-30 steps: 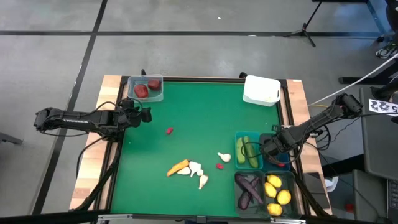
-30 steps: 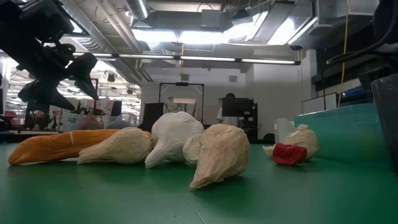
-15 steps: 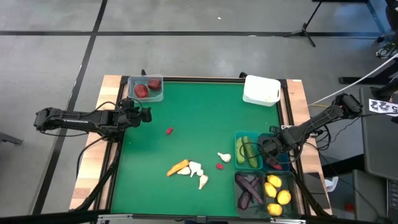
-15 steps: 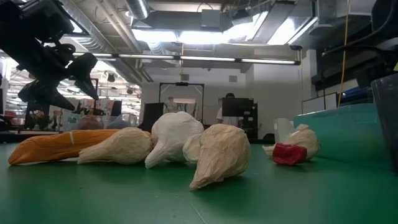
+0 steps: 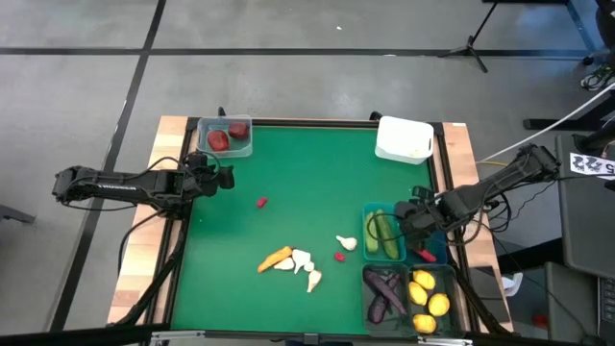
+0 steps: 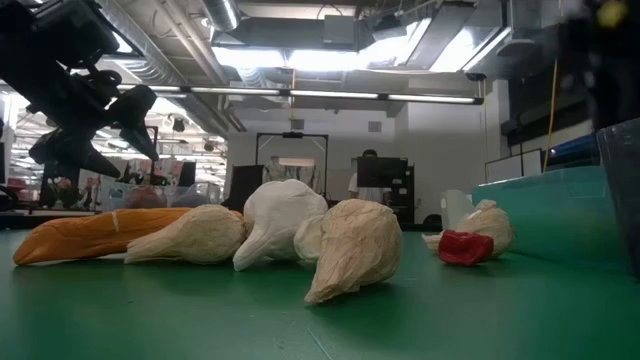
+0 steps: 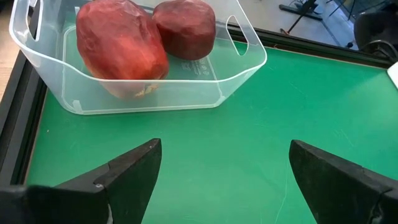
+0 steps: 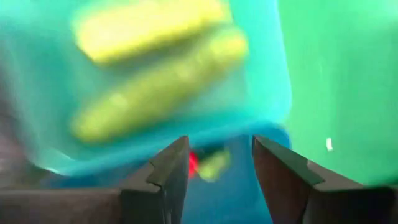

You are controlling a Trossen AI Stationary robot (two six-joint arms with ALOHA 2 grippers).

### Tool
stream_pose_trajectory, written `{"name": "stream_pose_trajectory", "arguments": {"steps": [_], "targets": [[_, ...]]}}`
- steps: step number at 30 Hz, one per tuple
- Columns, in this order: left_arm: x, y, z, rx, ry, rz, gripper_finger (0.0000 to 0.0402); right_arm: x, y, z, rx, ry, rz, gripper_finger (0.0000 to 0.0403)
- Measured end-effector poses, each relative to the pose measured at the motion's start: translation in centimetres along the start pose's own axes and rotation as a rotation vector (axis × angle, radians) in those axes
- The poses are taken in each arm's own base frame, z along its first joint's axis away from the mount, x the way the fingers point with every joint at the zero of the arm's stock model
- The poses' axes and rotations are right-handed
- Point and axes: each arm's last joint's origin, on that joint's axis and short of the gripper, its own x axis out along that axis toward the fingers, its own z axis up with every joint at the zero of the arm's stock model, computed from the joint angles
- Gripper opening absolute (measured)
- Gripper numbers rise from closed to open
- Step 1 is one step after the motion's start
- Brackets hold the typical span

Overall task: Sort produce into baskets
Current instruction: Put the garlic into the white bin

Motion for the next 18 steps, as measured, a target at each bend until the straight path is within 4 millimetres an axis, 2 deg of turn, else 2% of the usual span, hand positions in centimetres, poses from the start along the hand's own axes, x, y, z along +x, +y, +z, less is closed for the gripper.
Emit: {"name": "stream_pose_trajectory", "arguments": {"steps": [6,9,13,18], "targets": [[0.0,0.0,0.0,0.0,0.0,0.0,0.0345,-4.9,1.6,4.2,-0.027,-0.377,0.179,0.0173],[0.0,0.0,0.0,0.0,0.0,0.0,0.0345,-6.1,2.0,5.1,-0.059,-0.48,0.231,0.0173],[0.0,0.0,0.0,0.0,0.0,0.0,0.0345,-5.7,2.4,5.7,-0.12,-0.504,0.204,0.0173],[0.0,0.0,0.0,-0.002,0.0,0.0,0.0345,-2.8,3.9,8.5,-0.206,-0.49,0.174,0.0173]]}}
